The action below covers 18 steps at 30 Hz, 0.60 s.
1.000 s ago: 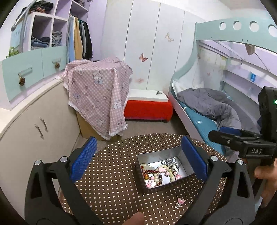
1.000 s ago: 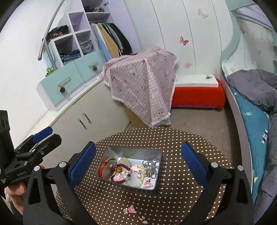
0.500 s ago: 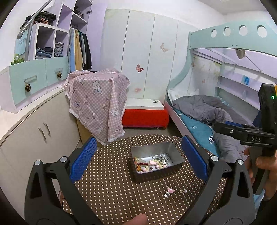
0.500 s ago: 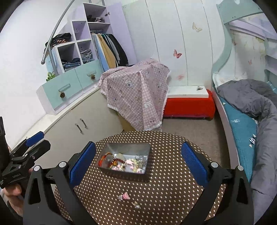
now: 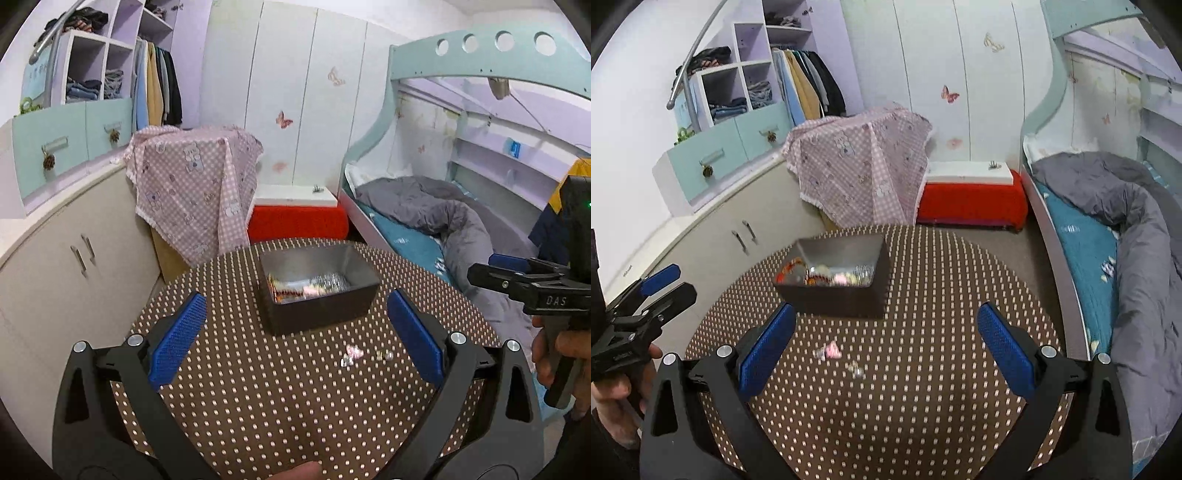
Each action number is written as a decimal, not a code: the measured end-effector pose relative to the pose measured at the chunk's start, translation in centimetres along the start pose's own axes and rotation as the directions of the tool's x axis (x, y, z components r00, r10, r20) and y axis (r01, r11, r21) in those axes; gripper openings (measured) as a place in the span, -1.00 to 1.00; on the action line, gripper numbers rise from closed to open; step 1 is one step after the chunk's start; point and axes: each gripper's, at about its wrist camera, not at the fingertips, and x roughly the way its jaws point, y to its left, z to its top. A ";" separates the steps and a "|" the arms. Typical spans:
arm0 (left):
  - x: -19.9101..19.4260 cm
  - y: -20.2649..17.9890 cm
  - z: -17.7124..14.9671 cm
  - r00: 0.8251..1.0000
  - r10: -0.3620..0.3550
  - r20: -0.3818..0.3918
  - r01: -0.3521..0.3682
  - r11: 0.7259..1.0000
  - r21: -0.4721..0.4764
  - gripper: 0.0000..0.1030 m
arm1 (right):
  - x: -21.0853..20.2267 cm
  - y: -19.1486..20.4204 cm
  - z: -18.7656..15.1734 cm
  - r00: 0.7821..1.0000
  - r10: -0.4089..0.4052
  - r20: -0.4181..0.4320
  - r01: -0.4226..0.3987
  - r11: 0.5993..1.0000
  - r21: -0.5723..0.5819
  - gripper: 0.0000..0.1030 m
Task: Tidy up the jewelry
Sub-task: 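Withdraw both tools from the box toward the last small charms, then grasp a small white charm with the left tool while the right tool grasps the pearl bead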
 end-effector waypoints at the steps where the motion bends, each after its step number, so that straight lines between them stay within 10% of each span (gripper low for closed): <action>1: 0.3 -0.1 -0.4 1.000 -0.003 -0.014 0.003 1.000 0.002 0.87 | 0.2 0.0 -0.5 1.000 -0.004 -0.011 0.004 1.000 0.001 0.84; 18: 9.8 -4.0 -5.6 0.964 -0.024 -0.267 0.078 0.978 0.192 0.86 | 4.6 -1.7 -6.4 0.983 -0.010 -0.183 0.020 0.998 0.052 0.84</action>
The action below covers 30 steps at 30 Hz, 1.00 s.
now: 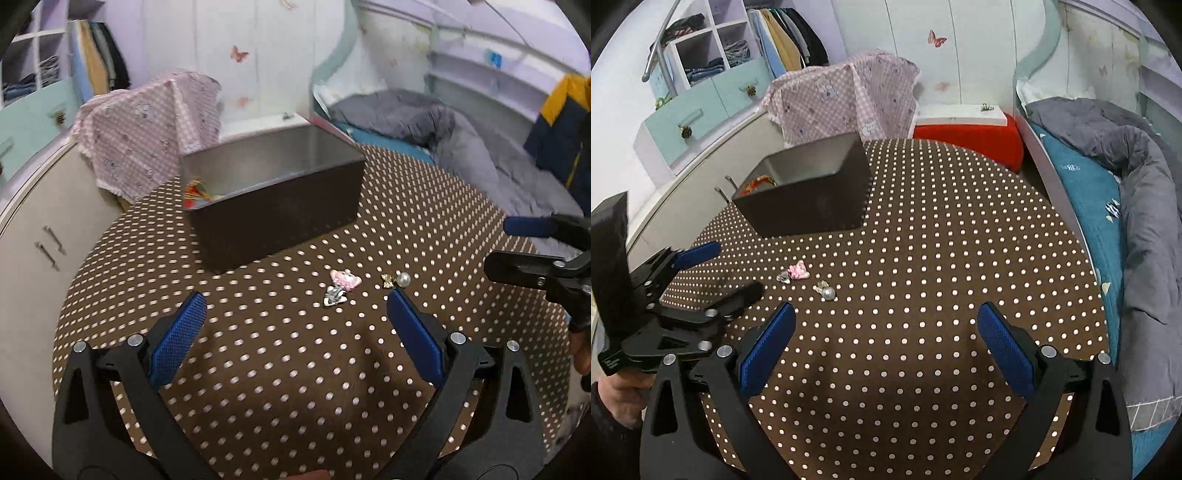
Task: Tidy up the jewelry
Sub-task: 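Grasp a small white charm with the left tool while the right tool grasps the pearl bead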
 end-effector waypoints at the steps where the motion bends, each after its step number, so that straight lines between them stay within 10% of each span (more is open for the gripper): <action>1: 0.5 -0.2 0.1 1.000 0.001 -0.009 -0.001 1.000 0.011 0.86 | 0.2 -0.1 -0.1 1.000 -0.001 -0.005 0.001 1.000 0.000 0.84; 10: 2.7 -0.2 0.7 0.986 -0.140 -0.096 0.143 0.989 0.025 -0.70 | 1.6 -0.3 -0.6 0.999 -0.009 -0.037 0.009 1.000 -0.005 0.84; 18: 0.6 3.2 -1.5 0.992 -0.105 -0.072 0.100 0.993 -0.064 -0.71 | 4.5 3.0 0.1 0.998 0.005 -0.057 -0.012 0.993 -0.120 0.83; 21: 0.2 4.2 -2.4 0.993 -0.094 -0.071 0.085 0.989 -0.120 -0.71 | 5.8 4.5 0.0 0.997 -0.042 -0.063 0.029 0.982 -0.185 0.56; 23: -0.3 4.8 -2.9 0.993 -0.099 -0.060 0.088 0.983 -0.160 -0.71 | 5.7 5.2 0.1 0.998 -0.040 -0.053 0.028 0.977 -0.214 -0.14; 26: -0.4 5.2 -3.1 0.992 -0.112 -0.054 0.100 0.977 -0.187 -0.71 | 5.8 5.6 0.0 0.998 -0.040 -0.055 0.026 0.970 -0.240 -0.59; 30: -0.9 5.5 -3.2 0.993 -0.110 -0.034 0.101 0.976 -0.192 -0.71 | 5.2 5.4 -0.3 0.998 -0.013 -0.066 -0.003 0.973 -0.231 -0.82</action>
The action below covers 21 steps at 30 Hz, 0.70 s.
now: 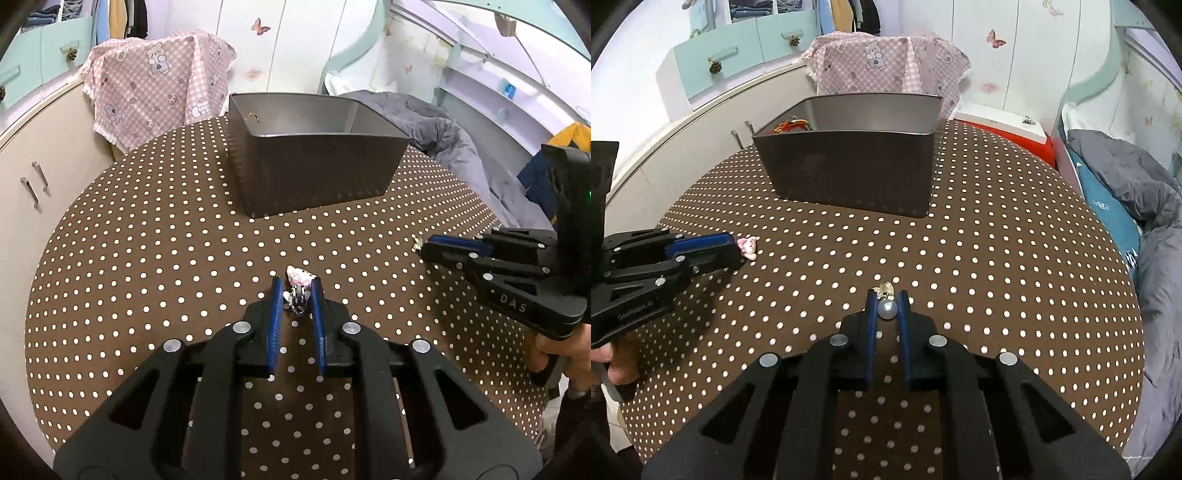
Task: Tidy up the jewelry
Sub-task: 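Grasp a small white charm with the left tool while the right tool grasps the pearl bead, then carry the white charm and pearl bead into the gray box while both tools release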
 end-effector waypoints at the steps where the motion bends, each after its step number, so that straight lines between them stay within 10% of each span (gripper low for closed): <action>1: -0.2 0.2 -0.2 1.000 -0.002 0.006 0.002 1.000 -0.003 -0.71 | -0.3 -0.1 -0.2 1.000 0.014 0.002 -0.014 1.000 0.008 -0.82; 21: -7.2 0.9 2.2 0.986 0.018 0.168 -0.016 1.000 -0.013 -0.71 | -7.4 -0.8 3.6 0.984 0.073 0.164 -0.072 0.997 -0.013 -0.82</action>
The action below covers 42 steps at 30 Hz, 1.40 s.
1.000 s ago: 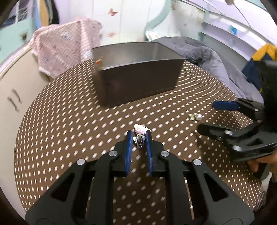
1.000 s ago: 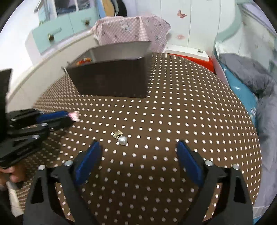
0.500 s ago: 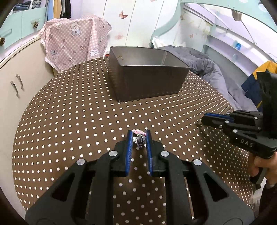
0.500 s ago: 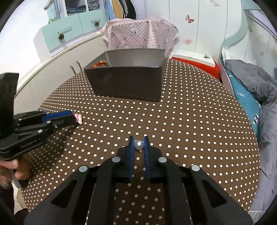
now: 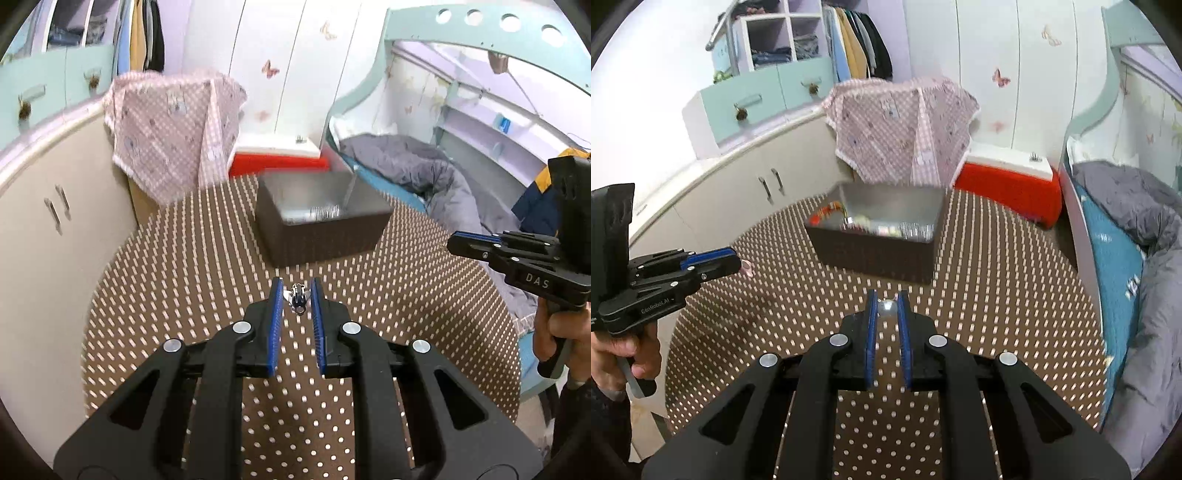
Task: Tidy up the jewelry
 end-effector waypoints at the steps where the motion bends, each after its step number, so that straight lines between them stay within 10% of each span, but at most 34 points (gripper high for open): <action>1: -0.4 0.0 0.7 1.000 0.004 0.019 -0.004 1.000 0.008 -0.71 | -0.4 0.1 0.8 1.000 -0.004 0.015 0.004 1.000 -0.013 -0.82; 15: -3.2 -2.0 9.2 0.982 0.016 0.186 -0.037 0.993 0.109 -0.71 | -3.6 0.6 9.4 0.985 0.014 0.170 0.002 0.995 -0.095 -0.82; 36: 5.5 -1.6 13.5 1.000 -0.024 0.014 0.024 1.000 0.009 -0.57 | 5.3 -2.7 14.5 0.994 0.105 -0.004 -0.104 0.992 0.065 -0.77; 37: 5.7 -1.4 13.6 1.000 -0.014 0.007 0.014 1.000 0.006 -0.33 | 5.6 -3.0 14.5 0.994 0.111 -0.008 -0.110 0.990 0.087 -0.67; 38: 5.6 -1.3 13.6 1.000 -0.005 0.010 0.005 1.000 0.001 0.46 | 5.7 -3.4 14.5 0.994 0.107 -0.008 -0.106 0.989 0.106 -0.29; 39: 5.1 -1.0 13.6 0.999 0.013 0.043 -0.012 1.000 -0.010 0.80 | 5.8 -3.7 14.5 0.995 0.097 -0.005 -0.095 0.988 0.126 0.06; 40: 4.5 -0.8 13.6 0.996 0.028 0.079 -0.027 0.999 -0.021 0.80 | 5.6 -4.2 14.4 0.997 0.081 0.011 -0.082 0.985 0.151 0.71; 42: 3.9 -0.5 13.6 0.996 0.045 0.076 -0.042 0.998 -0.036 0.83 | 4.9 -4.7 14.1 0.996 0.074 0.049 -0.081 0.981 0.176 0.81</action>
